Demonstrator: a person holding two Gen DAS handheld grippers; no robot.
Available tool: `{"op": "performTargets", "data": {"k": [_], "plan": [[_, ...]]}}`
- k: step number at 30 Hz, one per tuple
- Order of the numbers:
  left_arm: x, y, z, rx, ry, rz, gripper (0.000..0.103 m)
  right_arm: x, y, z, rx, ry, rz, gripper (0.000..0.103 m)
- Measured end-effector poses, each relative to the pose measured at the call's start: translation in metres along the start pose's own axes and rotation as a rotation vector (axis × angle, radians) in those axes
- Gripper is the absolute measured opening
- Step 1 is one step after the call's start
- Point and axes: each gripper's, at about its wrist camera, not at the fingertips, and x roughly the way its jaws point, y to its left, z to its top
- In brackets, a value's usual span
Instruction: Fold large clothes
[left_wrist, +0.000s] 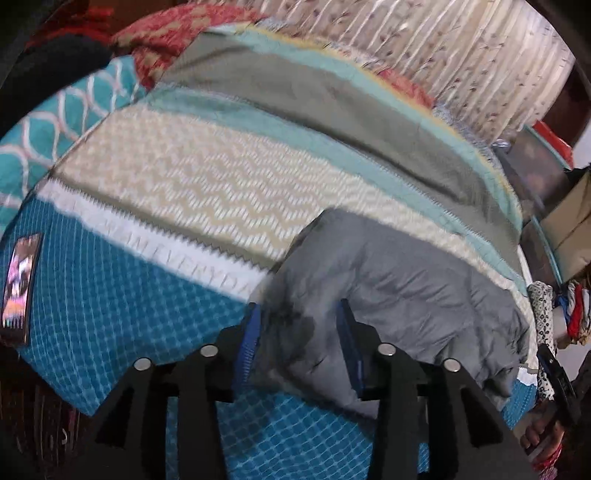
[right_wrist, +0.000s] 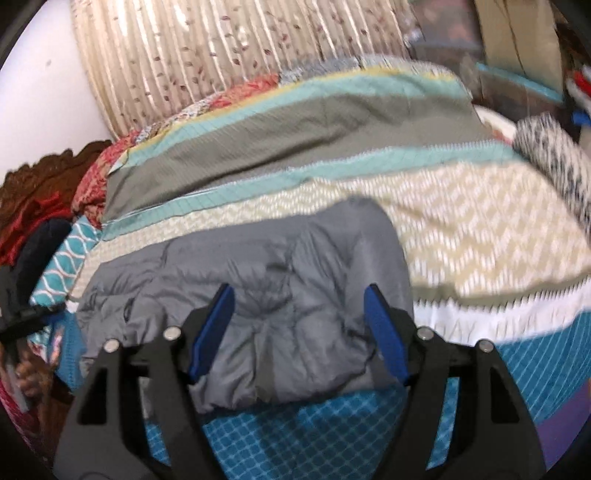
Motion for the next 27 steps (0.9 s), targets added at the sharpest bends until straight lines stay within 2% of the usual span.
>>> {"op": "performTargets", "data": {"k": [3,6,8,10,13,14,15,19,24,27], "plan": [[0.005,-0.02,0.009,0.062,-0.036,0.036,0.044,0.007,0.002,0.01,-0.027,-0.02,-0.036,0.069],[0.026,-0.036,0.014,0.141,-0.031,0.086,0.046,0.028,-0.012,0.02,-0.01,-0.004,-0.087,0.069],[0.049,-0.039,0.017,0.176,0.0,0.153,0.046,0.045,-0.025,0.022,-0.003,0.031,-0.124,0.069],[0.067,-0.035,0.016,0.181,0.045,0.175,0.046,0.067,-0.038,0.015,0.018,0.111,-0.14,0.07],[0.089,-0.032,0.007,0.211,0.083,0.2,0.056,0.09,-0.042,-0.004,0.045,0.21,-0.087,0.077],[0.095,-0.031,0.003,0.226,0.088,0.214,0.061,0.093,-0.041,-0.009,0.035,0.216,-0.09,0.077],[0.099,-0.029,0.001,0.23,0.096,0.218,0.065,0.095,-0.039,-0.013,0.023,0.212,-0.097,0.078],[0.099,-0.019,0.002,0.192,0.119,0.182,0.067,0.09,-0.046,-0.011,0.057,0.199,-0.087,0.078],[0.082,-0.006,0.014,0.168,0.108,0.13,0.071,0.066,-0.056,0.002,0.079,0.103,-0.104,0.081],[0.079,-0.003,0.018,0.181,0.11,0.107,0.074,0.068,-0.066,0.005,0.127,0.112,-0.082,0.084]]}}
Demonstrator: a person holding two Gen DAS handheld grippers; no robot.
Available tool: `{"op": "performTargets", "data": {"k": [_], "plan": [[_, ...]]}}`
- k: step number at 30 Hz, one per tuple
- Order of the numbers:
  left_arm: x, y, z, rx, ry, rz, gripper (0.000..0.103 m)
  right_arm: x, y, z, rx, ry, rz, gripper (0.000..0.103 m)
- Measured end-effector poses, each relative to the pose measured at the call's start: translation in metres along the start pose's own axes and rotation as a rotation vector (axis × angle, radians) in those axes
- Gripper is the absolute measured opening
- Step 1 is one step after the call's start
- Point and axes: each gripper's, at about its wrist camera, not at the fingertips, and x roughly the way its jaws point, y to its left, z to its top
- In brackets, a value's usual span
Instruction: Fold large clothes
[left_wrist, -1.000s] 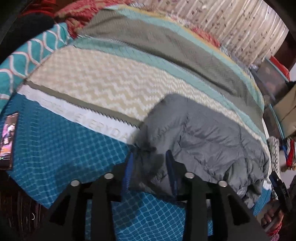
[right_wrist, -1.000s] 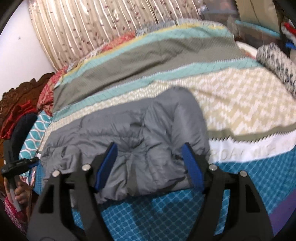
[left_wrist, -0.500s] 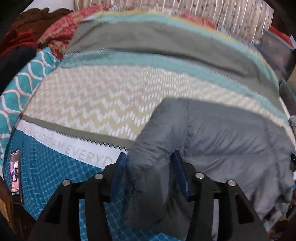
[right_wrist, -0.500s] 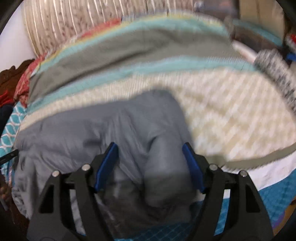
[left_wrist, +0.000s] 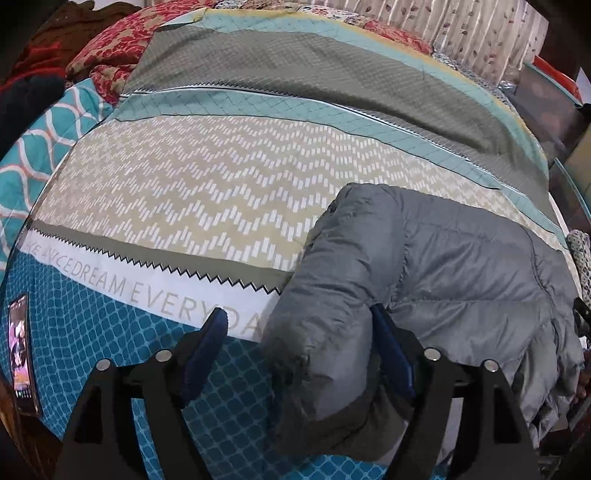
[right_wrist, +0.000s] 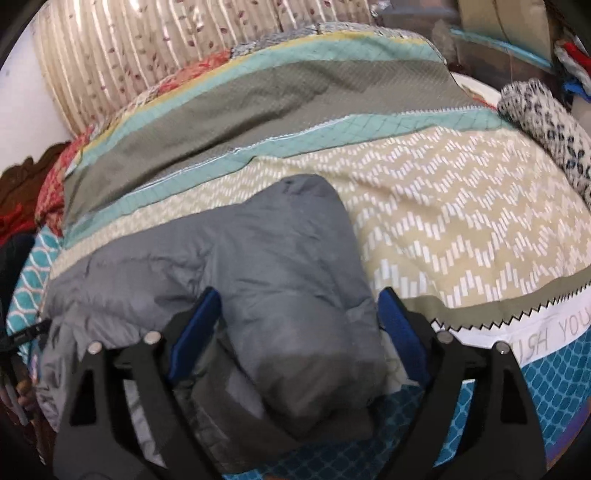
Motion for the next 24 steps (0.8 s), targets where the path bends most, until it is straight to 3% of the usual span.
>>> {"op": "performTargets", "data": {"k": [4,7,24], "plan": [[0.002,-0.006,0.0,0.029,-0.001,-0.014,0.075,0.016,-0.009,-0.002,0.085,0.073,0.074,0.087],[0.009,-0.015,-0.005,0.067,-0.001,0.023,0.076,0.027,-0.007,-0.01,0.108,0.127,0.123,0.09],[0.025,-0.017,-0.011,0.088,0.01,0.021,0.082,0.047,0.01,-0.015,0.075,0.178,0.107,0.093]]}}
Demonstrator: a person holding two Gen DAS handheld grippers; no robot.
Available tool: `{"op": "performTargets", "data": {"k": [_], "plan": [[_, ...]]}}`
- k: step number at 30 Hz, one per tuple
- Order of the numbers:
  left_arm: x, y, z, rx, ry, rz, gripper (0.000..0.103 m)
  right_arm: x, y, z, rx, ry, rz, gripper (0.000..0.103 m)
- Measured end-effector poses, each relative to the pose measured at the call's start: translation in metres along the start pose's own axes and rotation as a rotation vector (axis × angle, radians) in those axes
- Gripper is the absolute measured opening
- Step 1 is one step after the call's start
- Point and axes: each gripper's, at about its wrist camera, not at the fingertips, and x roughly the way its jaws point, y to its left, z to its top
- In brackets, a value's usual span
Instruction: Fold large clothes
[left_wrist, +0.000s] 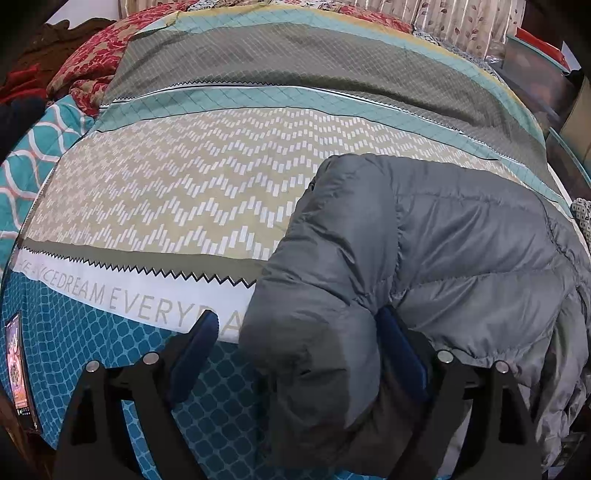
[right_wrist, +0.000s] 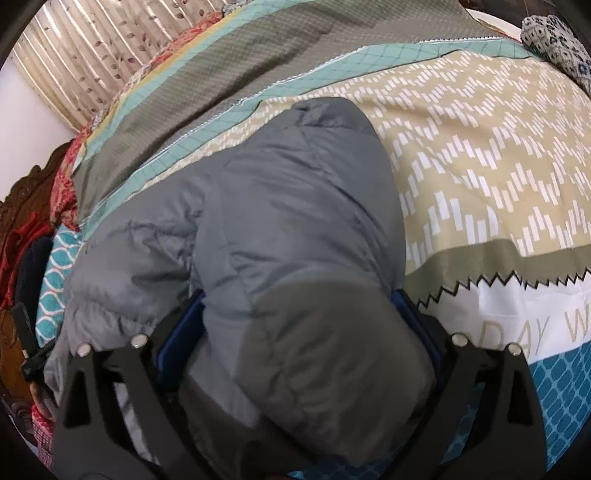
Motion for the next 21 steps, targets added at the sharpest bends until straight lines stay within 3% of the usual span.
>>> {"op": "performTargets", "data": {"k": [3,8,11,17,21], "plan": [[0.003,-0.001,-0.001,0.005,0.0,0.012,0.083,0.004,0.005,0.001,-0.015,0.01,-0.039,0.094],[0.009,-0.003,0.0,0.0,0.022,0.045,0.087,0.012,0.029,0.003,-0.092,0.037,-0.198,0.094],[-0.007,-0.001,0.0,-0.015,0.006,0.07,0.087,-0.009,0.036,0.004,-0.103,-0.029,-0.232,0.093],[-0.062,0.009,-0.005,-0.04,-0.095,0.093,0.087,-0.077,0.052,-0.009,-0.16,-0.218,-0.183,0.093],[-0.108,0.023,-0.011,-0.145,-0.182,0.023,0.087,-0.109,0.066,-0.028,-0.205,-0.271,-0.081,0.09]]}}
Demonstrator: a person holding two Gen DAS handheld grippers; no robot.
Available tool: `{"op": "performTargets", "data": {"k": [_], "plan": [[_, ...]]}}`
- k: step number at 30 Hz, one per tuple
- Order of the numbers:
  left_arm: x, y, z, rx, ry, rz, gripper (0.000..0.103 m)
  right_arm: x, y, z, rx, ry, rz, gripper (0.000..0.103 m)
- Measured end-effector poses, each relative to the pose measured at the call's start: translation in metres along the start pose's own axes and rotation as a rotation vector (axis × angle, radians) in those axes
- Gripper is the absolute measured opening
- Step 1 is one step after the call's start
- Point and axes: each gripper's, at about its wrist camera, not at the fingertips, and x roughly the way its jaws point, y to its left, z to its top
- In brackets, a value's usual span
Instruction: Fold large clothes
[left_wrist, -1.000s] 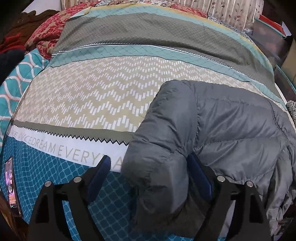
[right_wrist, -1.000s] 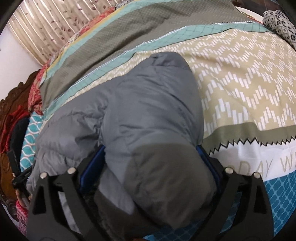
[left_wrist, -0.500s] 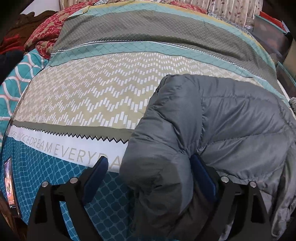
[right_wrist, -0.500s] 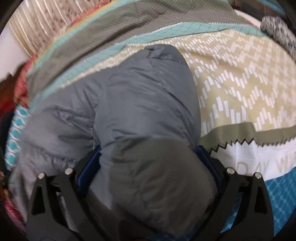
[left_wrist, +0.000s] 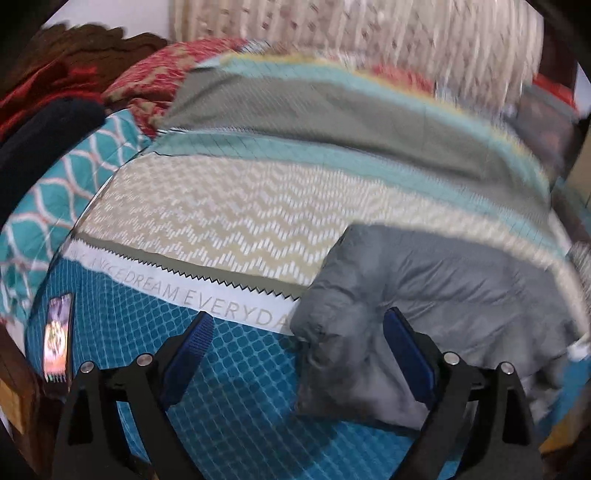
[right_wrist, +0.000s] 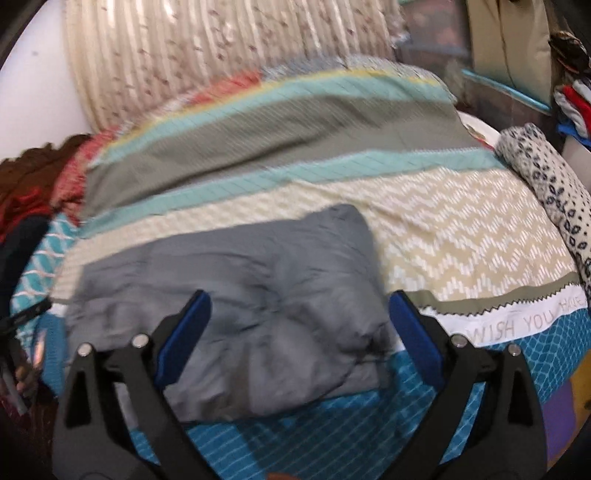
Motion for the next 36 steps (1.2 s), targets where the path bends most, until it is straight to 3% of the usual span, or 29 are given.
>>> {"op": "performTargets", "data": {"k": [3,5,9,12,15,19,23,32,36], "plan": [[-0.031,-0.015,-0.001,0.003,-0.064,-0.08,0.087,-0.01,0.021,-0.012,-0.046,0.017,0.059,0.072],[-0.042,-0.044,-0.006,0.075,-0.09,-0.135,0.087,-0.008,0.038,-0.021,-0.08,0.046,0.108,0.063],[-0.037,-0.098,-0.027,0.221,-0.089,-0.195,0.084,0.003,0.079,-0.039,-0.179,0.076,0.159,0.057],[-0.012,-0.125,-0.047,0.275,-0.026,-0.213,0.076,0.009,0.104,-0.048,-0.215,0.099,0.208,0.051],[0.018,-0.14,-0.063,0.294,0.058,-0.192,0.067,0.028,0.117,-0.061,-0.256,0.153,0.203,0.043],[0.059,-0.146,-0.082,0.31,0.145,-0.133,0.065,0.062,0.104,-0.078,-0.226,0.249,0.14,0.038],[0.08,-0.153,-0.088,0.349,0.143,-0.092,0.065,0.078,0.092,-0.084,-0.19,0.276,0.141,0.037],[0.122,-0.169,-0.059,0.338,0.172,-0.059,0.065,0.132,0.087,-0.058,-0.14,0.329,0.123,0.036],[0.126,-0.171,-0.069,0.357,0.152,-0.049,0.065,0.137,0.083,-0.064,-0.132,0.328,0.124,0.037]]}}
